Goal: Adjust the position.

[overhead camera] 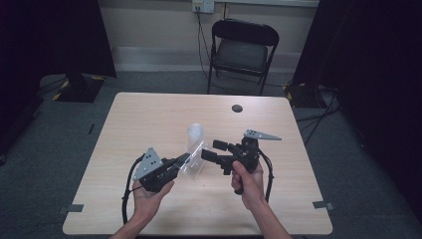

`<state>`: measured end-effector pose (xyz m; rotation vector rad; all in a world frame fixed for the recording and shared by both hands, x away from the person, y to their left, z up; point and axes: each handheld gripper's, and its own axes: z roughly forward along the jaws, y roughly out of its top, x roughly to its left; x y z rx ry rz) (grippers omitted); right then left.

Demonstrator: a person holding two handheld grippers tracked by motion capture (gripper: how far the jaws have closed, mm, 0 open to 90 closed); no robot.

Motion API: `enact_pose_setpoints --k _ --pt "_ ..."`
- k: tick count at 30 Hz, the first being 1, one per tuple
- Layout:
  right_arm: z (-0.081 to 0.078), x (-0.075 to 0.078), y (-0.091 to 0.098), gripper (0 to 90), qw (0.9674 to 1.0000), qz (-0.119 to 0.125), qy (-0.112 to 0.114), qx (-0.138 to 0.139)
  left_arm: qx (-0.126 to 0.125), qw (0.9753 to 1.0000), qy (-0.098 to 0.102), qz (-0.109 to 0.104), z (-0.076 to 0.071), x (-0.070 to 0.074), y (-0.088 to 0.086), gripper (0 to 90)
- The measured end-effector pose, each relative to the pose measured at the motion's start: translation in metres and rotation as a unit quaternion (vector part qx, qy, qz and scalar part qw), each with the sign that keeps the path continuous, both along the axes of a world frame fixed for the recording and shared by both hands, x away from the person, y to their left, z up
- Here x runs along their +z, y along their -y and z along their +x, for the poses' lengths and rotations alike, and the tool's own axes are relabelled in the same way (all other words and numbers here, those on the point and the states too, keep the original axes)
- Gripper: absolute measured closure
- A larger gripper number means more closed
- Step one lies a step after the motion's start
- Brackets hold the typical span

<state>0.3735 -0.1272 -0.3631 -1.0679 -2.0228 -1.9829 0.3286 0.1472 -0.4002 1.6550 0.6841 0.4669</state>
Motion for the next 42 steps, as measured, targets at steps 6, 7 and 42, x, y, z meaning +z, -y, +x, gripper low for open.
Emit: enact_pose_setpoints --k 6,7,42 --pt "0.002 -0.001 0.004 13.9 0.9996 -0.021 0.012 -0.013 -0.002 0.9996 -0.029 -0.002 0.005 0.002 -0.007 90.0" --pt "0.002 -0.001 0.004 13.9 0.9996 -0.023 0.012 -0.014 -0.006 0.9994 -0.034 -0.006 0.006 0.002 -0.008 89.9" --pt "-0.017 -0.015 0.002 18.7 0.9868 -0.137 0.084 0.017 -0.074 0.9714 -0.217 0.060 0.026 -0.005 -0.023 90.0"
